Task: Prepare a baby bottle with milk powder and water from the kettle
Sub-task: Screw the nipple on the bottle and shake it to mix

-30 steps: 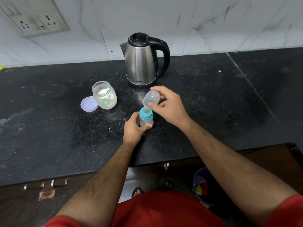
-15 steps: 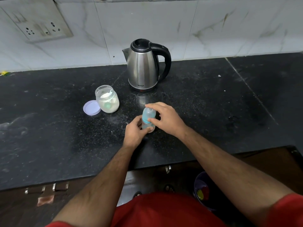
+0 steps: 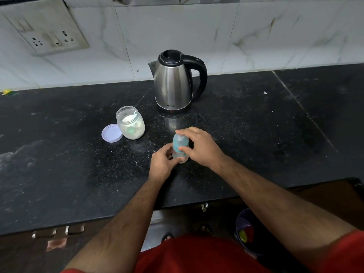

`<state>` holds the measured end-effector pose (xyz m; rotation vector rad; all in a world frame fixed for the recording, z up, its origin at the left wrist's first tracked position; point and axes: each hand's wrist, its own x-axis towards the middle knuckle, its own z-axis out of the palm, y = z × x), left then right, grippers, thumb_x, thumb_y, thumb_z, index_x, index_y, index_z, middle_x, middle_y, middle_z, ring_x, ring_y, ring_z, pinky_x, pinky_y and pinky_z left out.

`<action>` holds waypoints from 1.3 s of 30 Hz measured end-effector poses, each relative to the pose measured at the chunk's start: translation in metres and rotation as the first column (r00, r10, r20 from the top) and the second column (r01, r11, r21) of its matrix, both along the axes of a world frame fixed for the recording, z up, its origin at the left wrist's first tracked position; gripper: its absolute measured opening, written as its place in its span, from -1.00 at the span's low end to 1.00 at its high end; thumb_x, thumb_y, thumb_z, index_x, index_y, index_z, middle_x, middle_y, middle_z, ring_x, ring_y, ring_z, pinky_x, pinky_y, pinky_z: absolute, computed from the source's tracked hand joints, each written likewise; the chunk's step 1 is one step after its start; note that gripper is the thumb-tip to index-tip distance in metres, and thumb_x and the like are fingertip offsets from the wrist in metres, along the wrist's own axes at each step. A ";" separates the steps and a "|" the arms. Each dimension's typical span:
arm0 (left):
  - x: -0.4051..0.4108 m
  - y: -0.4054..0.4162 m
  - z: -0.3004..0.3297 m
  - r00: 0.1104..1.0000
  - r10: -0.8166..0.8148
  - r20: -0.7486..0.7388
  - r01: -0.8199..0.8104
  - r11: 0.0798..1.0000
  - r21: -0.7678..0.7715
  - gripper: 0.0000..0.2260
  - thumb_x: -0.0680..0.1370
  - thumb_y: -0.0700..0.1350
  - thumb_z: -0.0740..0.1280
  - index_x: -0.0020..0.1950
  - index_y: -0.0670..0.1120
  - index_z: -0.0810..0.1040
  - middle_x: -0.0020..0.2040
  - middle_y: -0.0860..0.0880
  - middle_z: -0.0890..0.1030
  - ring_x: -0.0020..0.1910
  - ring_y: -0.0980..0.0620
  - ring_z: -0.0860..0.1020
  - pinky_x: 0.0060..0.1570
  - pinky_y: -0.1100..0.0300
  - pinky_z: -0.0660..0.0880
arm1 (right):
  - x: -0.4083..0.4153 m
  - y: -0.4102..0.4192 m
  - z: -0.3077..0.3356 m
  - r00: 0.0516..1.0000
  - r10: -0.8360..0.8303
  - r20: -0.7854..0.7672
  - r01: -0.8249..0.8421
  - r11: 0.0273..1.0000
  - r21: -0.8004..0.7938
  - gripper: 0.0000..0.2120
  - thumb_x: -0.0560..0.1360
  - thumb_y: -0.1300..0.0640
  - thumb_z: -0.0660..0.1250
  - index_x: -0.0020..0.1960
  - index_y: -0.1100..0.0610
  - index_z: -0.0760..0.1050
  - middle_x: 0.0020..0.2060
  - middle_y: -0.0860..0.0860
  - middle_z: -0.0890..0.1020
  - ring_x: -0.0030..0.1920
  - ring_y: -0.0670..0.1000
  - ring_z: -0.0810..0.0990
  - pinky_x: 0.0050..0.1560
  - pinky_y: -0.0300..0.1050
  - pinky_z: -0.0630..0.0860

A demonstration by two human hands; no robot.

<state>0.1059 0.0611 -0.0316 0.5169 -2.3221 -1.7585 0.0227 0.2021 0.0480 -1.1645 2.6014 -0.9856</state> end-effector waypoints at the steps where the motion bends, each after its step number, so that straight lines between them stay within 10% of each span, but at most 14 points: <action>1: 0.000 0.000 0.000 1.000 -0.002 0.001 0.002 1.000 -0.005 -0.56 0.38 -0.23 0.57 0.22 -0.07 0.60 0.00 0.12 0.70 0.00 0.23 0.66 0.07 0.36 0.54 | 0.001 0.000 0.000 1.000 0.000 -0.002 0.000 1.000 0.009 -0.49 0.44 0.17 0.48 0.37 0.10 0.50 0.20 0.04 0.59 0.22 0.05 0.54 0.29 0.03 0.45; 12: 0.002 -0.003 0.005 0.999 -0.037 0.037 0.039 0.998 -0.048 -0.53 0.38 -0.18 0.58 0.26 -0.03 0.57 0.04 0.13 0.69 0.03 0.24 0.64 0.13 0.29 0.55 | 0.000 0.000 0.005 1.000 -0.007 0.026 0.004 0.994 0.111 -0.38 0.43 0.19 0.45 0.44 -0.02 0.38 0.27 0.00 0.52 0.27 0.03 0.49 0.29 0.01 0.45; 24: 0.017 -0.015 0.008 0.996 0.014 0.085 -0.007 0.997 -0.081 -0.47 0.44 -0.23 0.53 0.39 -0.11 0.51 0.29 -0.01 0.61 0.27 0.12 0.55 0.29 0.17 0.49 | 0.003 0.006 -0.030 0.893 -0.187 0.410 0.214 0.977 -0.021 -0.21 0.40 0.23 0.49 0.52 -0.04 0.21 0.34 0.01 0.53 0.29 -0.03 0.52 0.23 -0.11 0.47; 31: 0.041 -0.020 0.006 0.997 0.045 0.055 -0.030 0.969 -0.245 -0.63 0.51 -0.12 0.48 0.31 -0.08 0.59 0.23 -0.02 0.65 0.20 0.09 0.60 0.29 0.15 0.50 | 0.010 -0.005 -0.039 0.905 -0.137 0.403 0.178 0.982 -0.066 -0.25 0.32 0.14 0.56 0.43 -0.07 0.32 0.23 -0.12 0.56 0.21 -0.09 0.53 0.17 -0.15 0.46; 36: 0.059 -0.022 0.003 0.998 0.039 0.040 -0.017 0.895 -0.446 -0.69 0.53 -0.09 0.44 0.26 -0.10 0.62 0.23 -0.02 0.65 0.22 0.07 0.57 0.20 0.58 0.23 | 0.013 -0.008 -0.045 0.914 -0.196 0.354 0.232 0.971 -0.063 -0.42 0.37 0.08 0.55 0.32 0.02 0.41 0.14 -0.10 0.59 0.13 -0.11 0.54 0.12 -0.19 0.43; 39: 0.065 -0.024 -0.001 0.998 0.013 0.056 0.019 0.850 -0.526 -0.67 0.55 -0.06 0.42 0.29 -0.11 0.60 0.29 -0.04 0.61 0.31 0.02 0.53 0.30 0.39 0.27 | 0.014 -0.007 -0.045 0.917 -0.195 0.348 0.233 0.970 -0.071 -0.44 0.36 0.07 0.56 0.29 0.04 0.43 0.12 -0.10 0.59 0.12 -0.11 0.54 0.10 -0.20 0.43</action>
